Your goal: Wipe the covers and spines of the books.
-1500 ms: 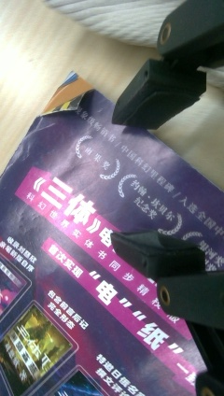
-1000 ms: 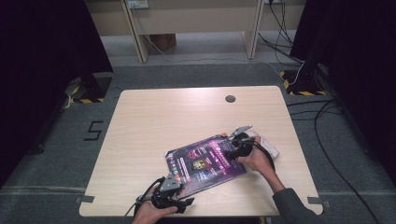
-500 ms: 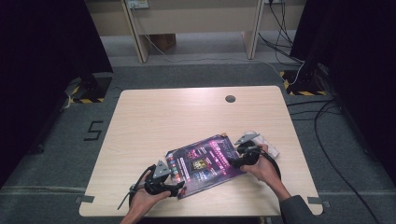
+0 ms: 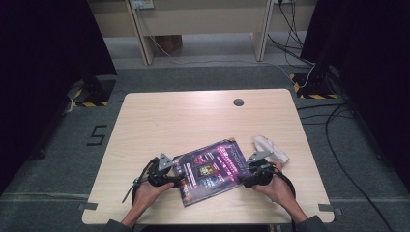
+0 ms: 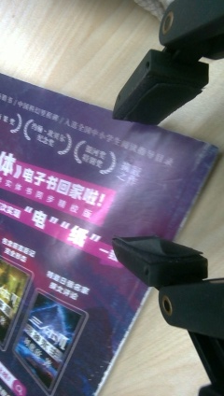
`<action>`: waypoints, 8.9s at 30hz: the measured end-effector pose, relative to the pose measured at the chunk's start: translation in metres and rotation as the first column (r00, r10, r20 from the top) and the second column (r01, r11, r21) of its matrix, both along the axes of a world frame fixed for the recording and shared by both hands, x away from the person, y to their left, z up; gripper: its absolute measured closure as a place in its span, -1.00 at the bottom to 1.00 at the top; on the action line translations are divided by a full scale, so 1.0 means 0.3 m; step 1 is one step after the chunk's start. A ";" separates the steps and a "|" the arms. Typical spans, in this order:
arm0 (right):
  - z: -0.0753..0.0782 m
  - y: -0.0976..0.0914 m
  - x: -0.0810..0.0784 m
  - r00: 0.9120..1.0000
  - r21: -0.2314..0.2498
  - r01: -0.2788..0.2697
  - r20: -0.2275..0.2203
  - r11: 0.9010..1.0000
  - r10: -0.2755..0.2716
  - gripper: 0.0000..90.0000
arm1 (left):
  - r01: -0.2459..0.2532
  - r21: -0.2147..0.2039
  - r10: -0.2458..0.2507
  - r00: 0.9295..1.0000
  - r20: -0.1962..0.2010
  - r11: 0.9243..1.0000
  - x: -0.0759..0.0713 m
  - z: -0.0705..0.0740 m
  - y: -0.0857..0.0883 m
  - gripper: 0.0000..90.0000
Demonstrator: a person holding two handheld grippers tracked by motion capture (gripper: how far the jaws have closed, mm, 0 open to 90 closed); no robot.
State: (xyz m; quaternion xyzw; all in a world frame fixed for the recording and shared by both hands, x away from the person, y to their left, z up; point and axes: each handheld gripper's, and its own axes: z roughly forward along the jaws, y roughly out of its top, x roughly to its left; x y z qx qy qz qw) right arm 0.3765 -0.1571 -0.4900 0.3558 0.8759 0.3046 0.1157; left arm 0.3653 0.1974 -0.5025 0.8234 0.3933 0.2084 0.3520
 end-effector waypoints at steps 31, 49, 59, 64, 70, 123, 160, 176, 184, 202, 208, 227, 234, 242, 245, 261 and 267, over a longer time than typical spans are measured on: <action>-0.012 -0.012 0.039 0.996 -0.080 0.053 0.077 0.995 -0.047 -0.30 | 0.007 0.017 -0.006 0.997 -0.079 1.000 0.020 -0.004 0.034 -0.19; -0.014 0.011 0.108 0.999 0.088 0.043 -0.015 0.995 -0.042 -0.21 | 0.025 0.012 -0.023 0.993 -0.114 1.000 -0.143 0.005 0.001 -0.12; -0.030 0.060 0.075 0.998 0.115 -0.035 -0.044 0.993 0.040 -0.18 | 0.092 -0.011 -0.092 0.989 -0.119 0.996 -0.225 0.005 -0.054 -0.14; -0.036 0.063 0.082 0.999 0.093 -0.036 -0.028 0.995 0.039 -0.20 | 0.113 -0.019 -0.115 0.986 -0.119 0.993 -0.246 0.004 -0.078 -0.14; -0.033 0.072 0.106 0.999 0.074 -0.029 -0.022 0.997 0.031 -0.21 | 0.129 -0.029 -0.132 0.984 -0.118 0.991 -0.259 0.003 -0.103 -0.14; 0.014 0.013 0.194 0.999 0.083 0.052 0.002 0.995 -0.052 -0.26 | 0.103 -0.036 -0.105 0.993 -0.045 0.994 -0.252 -0.007 -0.139 -0.47; 0.028 -0.236 0.243 0.962 -0.031 0.273 0.032 0.961 -0.272 0.09 | 0.058 -0.087 -0.064 0.996 -0.060 0.995 -0.162 -0.030 -0.140 -0.32; 0.014 -0.237 0.242 0.971 -0.041 0.240 0.008 0.970 -0.240 0.61 | 0.100 -0.076 -0.105 0.992 -0.071 0.992 -0.189 -0.029 -0.186 -0.28; 0.058 -0.241 0.231 0.971 -0.004 0.236 0.046 0.972 -0.235 0.74 | 0.130 -0.065 -0.134 0.989 -0.058 0.989 -0.229 -0.027 -0.208 -0.25; 0.133 0.025 0.258 0.993 0.067 0.065 0.092 0.996 -0.071 0.73 | 0.166 -0.072 -0.171 0.983 -0.070 0.984 -0.226 -0.026 -0.215 -0.25; 0.066 0.104 0.294 0.997 0.013 0.039 0.059 0.999 -0.040 0.72 | 0.171 -0.059 -0.174 0.983 -0.057 0.984 -0.230 -0.026 -0.217 -0.26; 0.004 0.073 0.362 0.991 -0.066 0.120 0.074 0.991 -0.115 0.74 | 0.175 -0.052 -0.178 0.983 -0.050 0.983 -0.229 -0.026 -0.216 -0.31; 0.004 0.072 0.363 0.989 -0.073 0.126 0.083 0.989 -0.120 0.75 | 0.176 -0.054 -0.179 0.983 -0.053 0.983 -0.227 -0.026 -0.216 -0.32; 0.004 0.139 0.336 0.997 -0.070 0.034 0.066 0.997 -0.029 0.75 | 0.176 -0.058 -0.179 0.982 -0.053 0.983 -0.226 -0.027 -0.215 -0.32; 0.001 0.119 0.351 0.995 -0.069 0.074 0.076 0.995 -0.069 0.75 | 0.174 -0.057 -0.177 0.983 -0.053 0.983 -0.227 -0.027 -0.215 -0.32; 0.002 0.076 0.367 0.987 -0.080 0.138 0.093 0.987 -0.130 0.75 | 0.173 -0.060 -0.176 0.983 -0.057 0.983 -0.225 -0.028 -0.215 -0.33; 0.003 0.120 0.352 0.994 -0.080 0.084 0.082 0.993 -0.077 0.75 | 0.173 -0.060 -0.176 0.983 -0.057 0.983 -0.225 -0.028 -0.214 -0.33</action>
